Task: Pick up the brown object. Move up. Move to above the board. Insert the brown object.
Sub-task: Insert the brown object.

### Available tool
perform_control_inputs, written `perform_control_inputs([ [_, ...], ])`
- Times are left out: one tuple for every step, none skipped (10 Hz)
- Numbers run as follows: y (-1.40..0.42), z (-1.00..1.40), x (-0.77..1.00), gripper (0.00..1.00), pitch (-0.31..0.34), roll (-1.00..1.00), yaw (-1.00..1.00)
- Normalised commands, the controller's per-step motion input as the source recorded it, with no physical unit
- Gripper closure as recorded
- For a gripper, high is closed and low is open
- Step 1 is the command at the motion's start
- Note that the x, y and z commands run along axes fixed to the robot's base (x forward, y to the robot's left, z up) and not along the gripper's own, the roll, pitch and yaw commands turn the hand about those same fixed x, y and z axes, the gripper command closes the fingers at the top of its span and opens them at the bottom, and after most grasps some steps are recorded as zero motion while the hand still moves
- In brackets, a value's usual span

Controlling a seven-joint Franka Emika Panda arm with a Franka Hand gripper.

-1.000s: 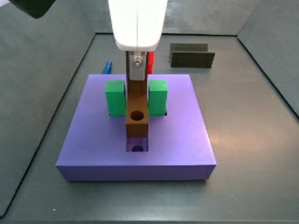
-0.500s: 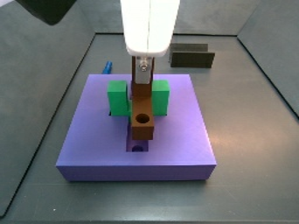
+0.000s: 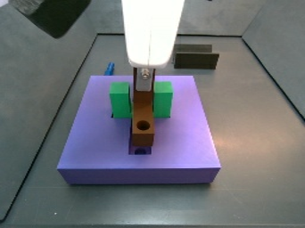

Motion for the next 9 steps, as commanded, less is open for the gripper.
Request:
perform_control_inputs([
  [-0.11,-0.18,0.0,1.0,0.0,0.1,0.0],
  [-0.13,-0.11,0.0,1.0,0.0,0.08,0.0],
  [-0.13,-0.08,0.0,1.0,0.0,0.04,0.0],
  [0.0,-0.14,0.05,1.0,0.0,0.04,-0.19],
  [0.0,-0.11,0.05,1.0,0.0,0.05,-0.25],
  [0.0,-0.08,0.03,1.0,0.003,0.06,-0.23],
  [0.0,-0.11,0.0,1.0,0.0,0.06,-0.19],
  [0.0,-0.15,0.0,1.0,0.0,0.07,-0.11],
  [0.0,-0.19,-0.01,1.0,0.0,0.07,-0.07],
])
